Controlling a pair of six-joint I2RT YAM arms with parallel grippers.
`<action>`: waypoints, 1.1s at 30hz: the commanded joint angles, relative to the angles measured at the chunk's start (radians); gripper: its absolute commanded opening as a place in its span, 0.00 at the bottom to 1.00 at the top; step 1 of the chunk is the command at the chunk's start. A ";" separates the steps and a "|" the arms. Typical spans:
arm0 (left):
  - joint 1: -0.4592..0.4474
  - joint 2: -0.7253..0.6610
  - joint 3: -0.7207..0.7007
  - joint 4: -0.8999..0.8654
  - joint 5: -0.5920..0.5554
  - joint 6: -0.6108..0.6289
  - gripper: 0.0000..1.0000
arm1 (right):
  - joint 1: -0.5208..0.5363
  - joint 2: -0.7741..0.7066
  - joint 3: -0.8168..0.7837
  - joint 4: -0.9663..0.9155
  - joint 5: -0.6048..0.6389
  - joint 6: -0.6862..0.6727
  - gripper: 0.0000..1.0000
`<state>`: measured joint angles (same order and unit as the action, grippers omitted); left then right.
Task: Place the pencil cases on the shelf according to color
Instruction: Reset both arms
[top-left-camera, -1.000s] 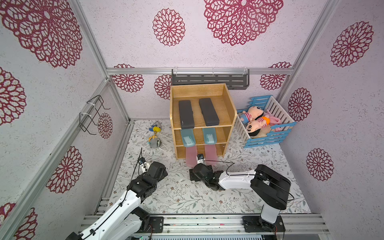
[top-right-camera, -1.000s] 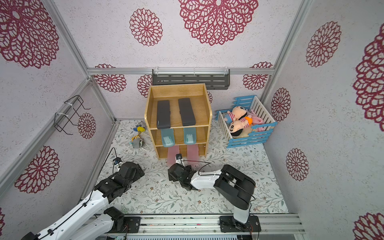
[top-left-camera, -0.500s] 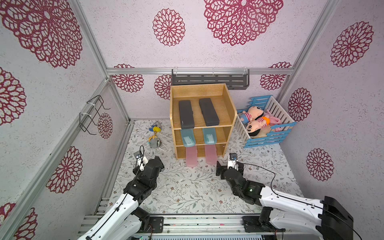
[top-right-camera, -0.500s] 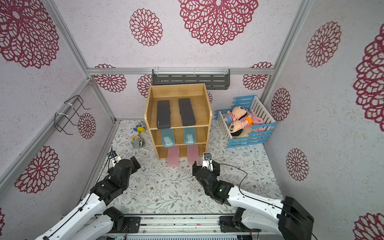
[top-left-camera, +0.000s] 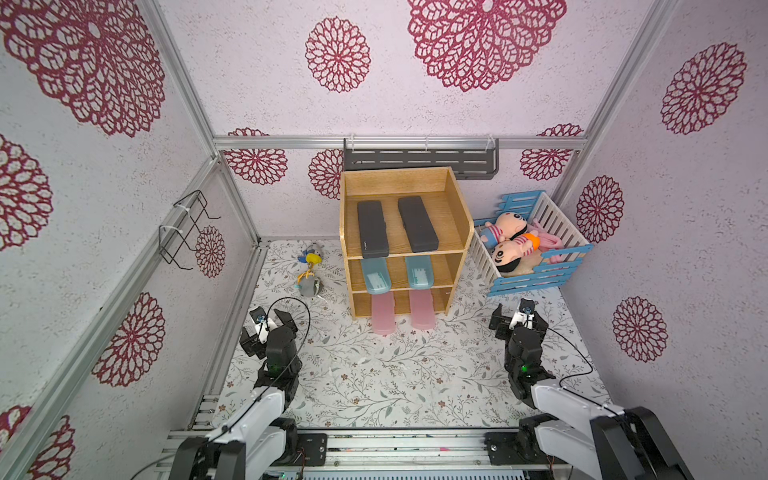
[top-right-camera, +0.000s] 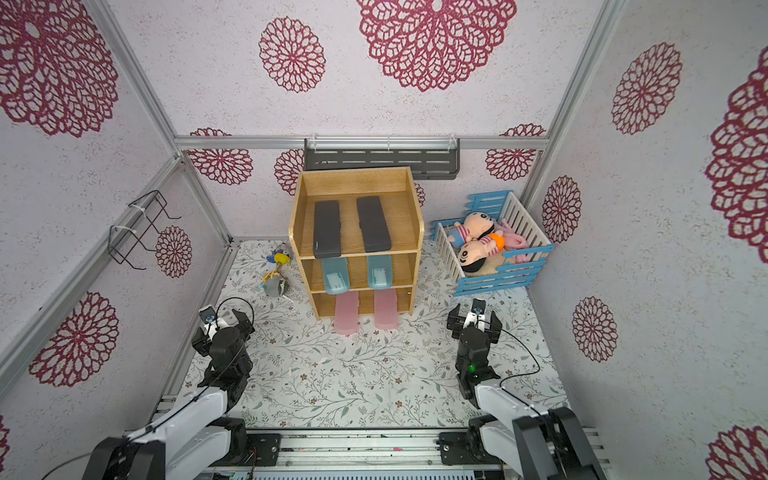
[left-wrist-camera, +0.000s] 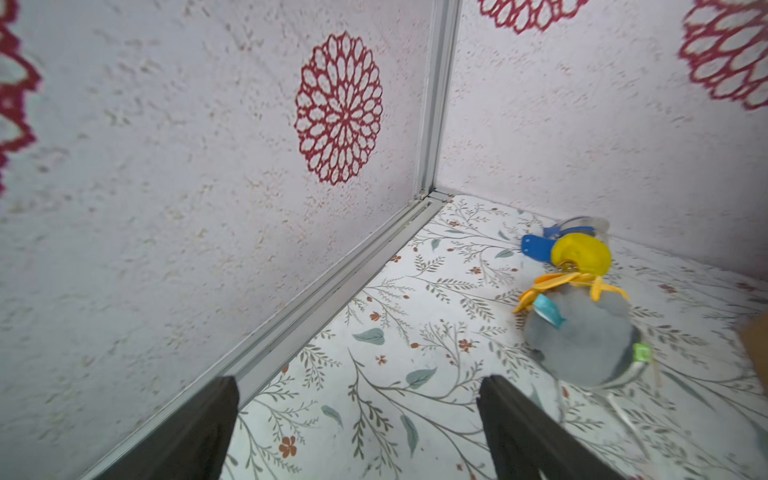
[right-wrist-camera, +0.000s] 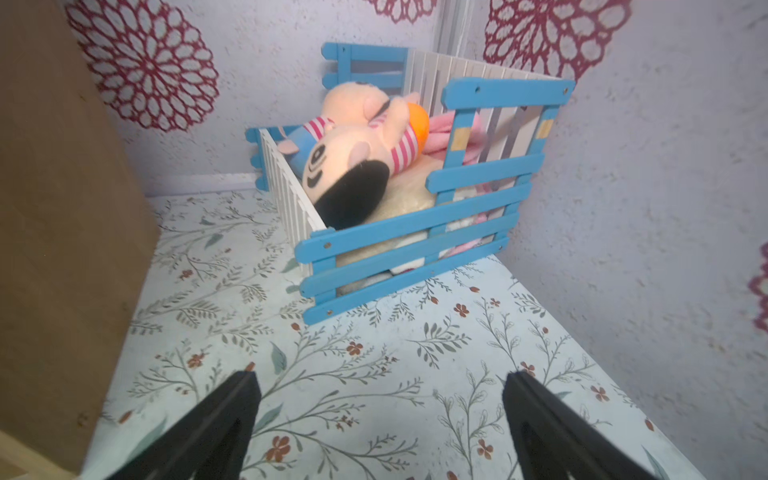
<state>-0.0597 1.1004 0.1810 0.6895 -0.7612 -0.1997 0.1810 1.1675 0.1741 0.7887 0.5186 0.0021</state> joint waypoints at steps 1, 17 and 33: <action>0.041 0.179 0.035 0.373 0.095 0.055 0.97 | -0.020 0.080 0.018 0.261 -0.107 -0.050 0.99; 0.096 0.450 0.218 0.228 0.285 0.060 0.97 | -0.109 0.355 0.032 0.538 -0.332 -0.002 0.99; 0.097 0.462 0.209 0.268 0.286 0.069 0.97 | -0.107 0.364 0.029 0.557 -0.326 -0.004 0.99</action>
<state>0.0280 1.5600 0.3882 0.9634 -0.4828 -0.1246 0.0738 1.5421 0.1917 1.3155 0.2035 -0.0074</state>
